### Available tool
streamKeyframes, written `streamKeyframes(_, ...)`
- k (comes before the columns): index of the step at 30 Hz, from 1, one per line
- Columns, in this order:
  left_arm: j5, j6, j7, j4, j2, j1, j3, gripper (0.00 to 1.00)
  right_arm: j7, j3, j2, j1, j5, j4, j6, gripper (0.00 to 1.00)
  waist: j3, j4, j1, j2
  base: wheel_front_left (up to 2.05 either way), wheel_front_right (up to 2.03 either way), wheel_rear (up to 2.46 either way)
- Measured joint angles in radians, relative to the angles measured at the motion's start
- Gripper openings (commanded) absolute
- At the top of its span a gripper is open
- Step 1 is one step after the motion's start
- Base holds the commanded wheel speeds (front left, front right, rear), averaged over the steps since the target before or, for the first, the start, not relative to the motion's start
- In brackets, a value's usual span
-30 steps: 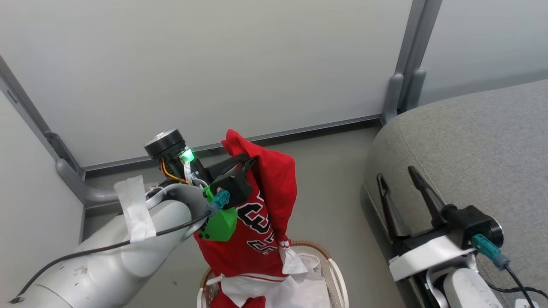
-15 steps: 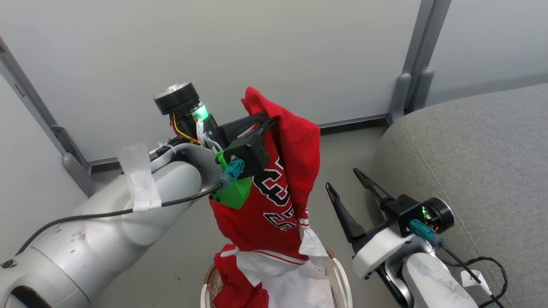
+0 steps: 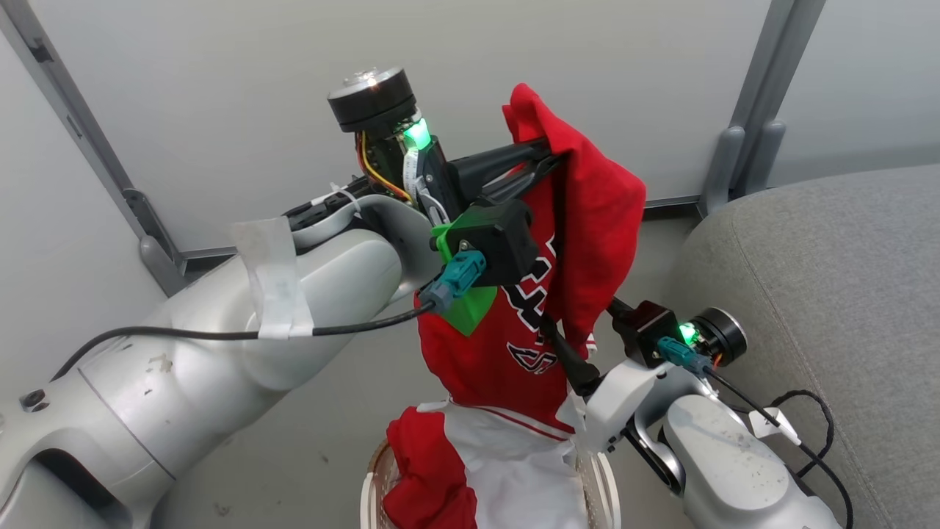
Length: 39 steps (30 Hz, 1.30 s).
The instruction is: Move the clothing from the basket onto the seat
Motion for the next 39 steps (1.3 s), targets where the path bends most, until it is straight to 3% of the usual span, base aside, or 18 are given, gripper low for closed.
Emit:
streamKeyframes(3,-0.007,0.0,-0.004,-0.021,-0.006,-0.003,-0.004,0.0,0.0,0.018,0.0,-0.022,0.005,0.007,0.0,1.0,0.004,0.012,0.0,0.0,0.0,0.0,0.0)
streamKeyframes(4,-0.012,0.0,-0.006,-0.026,-0.005,-0.003,-0.005,0.0,0.0,0.02,0.0,-0.027,0.007,0.009,0.0,0.91,0.006,0.016,0.0,0.0,0.0,0.0,0.0)
streamKeyframes(5,-0.018,0.0,-0.007,-0.031,-0.005,-0.003,-0.006,0.0,0.0,0.022,0.001,-0.031,0.007,0.01,0.0,0.55,0.007,0.018,0.0,0.0,0.0,0.0,0.0)
streamKeyframes(8,-0.034,0.0,-0.007,-0.046,-0.002,-0.002,-0.006,0.0,0.0,0.025,0.0,-0.042,0.009,0.011,0.0,0.05,0.01,0.025,0.0,0.0,0.0,0.0,0.0)
streamKeyframes(9,-0.04,0.0,-0.007,-0.047,0.001,-0.001,-0.004,0.0,0.0,0.024,0.0,-0.044,0.009,0.009,0.0,0.0,0.011,0.026,0.0,0.0,0.0,0.0,0.0)
streamKeyframes(27,-0.169,0.065,-0.026,-0.013,0.084,0.107,0.071,0.0,0.0,-0.041,0.0,-0.048,-0.008,-0.036,0.0,0.0,0.027,0.005,0.0,0.0,0.0,0.0,0.0)
streamKeyframes(29,-0.184,0.083,-0.03,-0.007,0.086,0.129,0.087,0.45,0.0,-0.051,0.0,-0.048,-0.008,-0.046,0.0,0.0,0.029,0.003,0.0,0.0,0.0,0.0,0.0)
streamKeyframes(30,-0.207,0.091,-0.035,0.0,0.086,0.147,0.1,0.78,0.0,-0.057,0.0,-0.047,-0.008,-0.051,0.0,0.0,0.03,0.002,0.0,0.0,0.0,0.0,0.0)
streamKeyframes(31,-0.227,0.101,-0.039,0.007,0.085,0.168,0.111,1.0,0.0,-0.064,0.0,-0.047,-0.009,-0.057,0.0,0.0,0.031,0.001,0.0,0.0,0.0,0.0,0.0)
streamKeyframes(39,-0.354,0.15,-0.057,0.048,0.048,0.379,0.185,1.0,0.0,-0.113,0.0,-0.057,-0.045,-0.101,0.0,0.0,0.044,-0.01,0.0,0.0,0.0,0.0,0.0)
